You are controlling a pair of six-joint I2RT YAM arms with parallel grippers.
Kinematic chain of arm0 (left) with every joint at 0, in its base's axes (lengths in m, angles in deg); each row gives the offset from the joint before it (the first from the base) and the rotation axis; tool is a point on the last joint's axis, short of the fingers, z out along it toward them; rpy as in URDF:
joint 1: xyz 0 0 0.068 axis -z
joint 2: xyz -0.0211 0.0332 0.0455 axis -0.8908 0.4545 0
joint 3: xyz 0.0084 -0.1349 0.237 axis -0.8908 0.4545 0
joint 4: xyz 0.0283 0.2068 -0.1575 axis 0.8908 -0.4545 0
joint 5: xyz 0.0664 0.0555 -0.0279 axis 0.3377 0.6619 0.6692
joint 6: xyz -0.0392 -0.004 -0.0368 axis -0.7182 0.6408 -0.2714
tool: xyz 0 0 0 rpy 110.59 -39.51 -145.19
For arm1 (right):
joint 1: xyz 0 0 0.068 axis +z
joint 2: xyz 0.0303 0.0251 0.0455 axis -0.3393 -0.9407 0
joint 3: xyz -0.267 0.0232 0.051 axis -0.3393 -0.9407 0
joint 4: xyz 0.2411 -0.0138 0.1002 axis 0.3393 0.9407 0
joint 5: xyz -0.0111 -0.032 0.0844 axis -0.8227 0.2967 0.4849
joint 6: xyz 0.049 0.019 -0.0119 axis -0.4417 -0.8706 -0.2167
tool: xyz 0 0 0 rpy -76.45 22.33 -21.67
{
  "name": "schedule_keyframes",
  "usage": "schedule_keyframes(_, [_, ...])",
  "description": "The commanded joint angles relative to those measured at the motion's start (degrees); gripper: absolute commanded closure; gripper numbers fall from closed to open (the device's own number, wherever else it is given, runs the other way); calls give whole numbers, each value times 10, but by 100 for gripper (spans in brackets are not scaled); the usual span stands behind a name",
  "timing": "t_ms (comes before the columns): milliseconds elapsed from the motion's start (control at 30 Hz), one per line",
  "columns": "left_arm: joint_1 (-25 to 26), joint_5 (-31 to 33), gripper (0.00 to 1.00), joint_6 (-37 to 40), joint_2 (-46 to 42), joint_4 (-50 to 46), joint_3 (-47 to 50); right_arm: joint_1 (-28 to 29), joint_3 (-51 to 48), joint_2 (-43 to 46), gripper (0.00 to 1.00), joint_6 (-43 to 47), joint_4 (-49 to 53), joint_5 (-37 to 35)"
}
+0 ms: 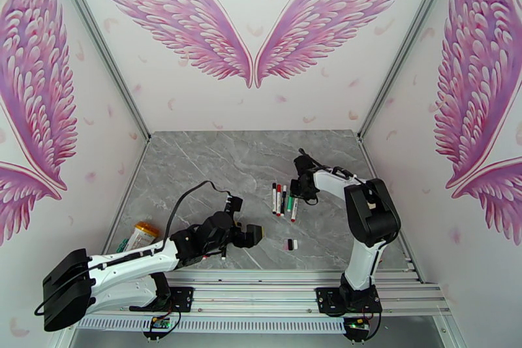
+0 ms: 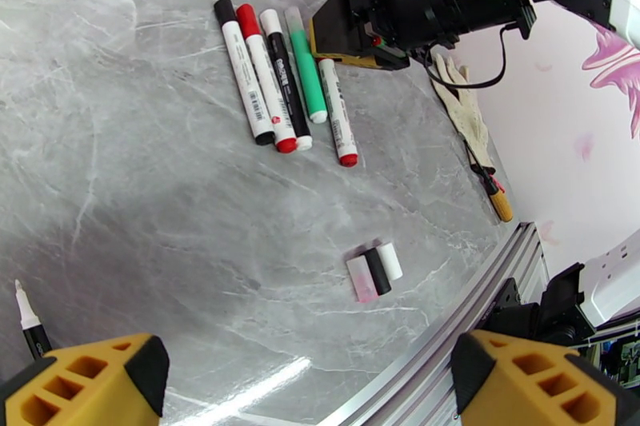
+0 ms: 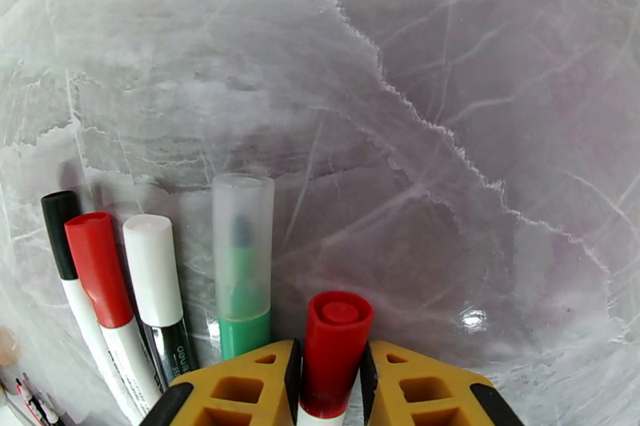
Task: Open the pen caps
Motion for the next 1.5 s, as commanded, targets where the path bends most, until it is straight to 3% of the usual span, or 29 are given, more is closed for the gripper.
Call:
schedule_keyframes(0, [4, 1, 1, -4, 5, 7, 1, -4, 25, -26, 70, 19, -2, -24])
schedule_keyframes(367, [6, -1, 1, -7, 4, 14, 1, -4, 22, 8, 78, 29, -1, -31])
schedule_keyframes(700, [3, -55, 1, -15, 21, 85, -6, 13, -72, 204, 78, 9, -10, 17])
schedule_keyframes(933, [-6, -119, 2, -16, 64, 169, -37, 53, -143, 381, 79, -73, -65, 107])
schedule_keyframes(1200, [-10, -169, 5, -33, 102, 228, -78, 111, -208, 486, 81, -199, -162, 160])
schedule_keyframes(1467, [-12, -213, 22, -64, 131, 282, -89, 163, -255, 534, 82, -274, -250, 156])
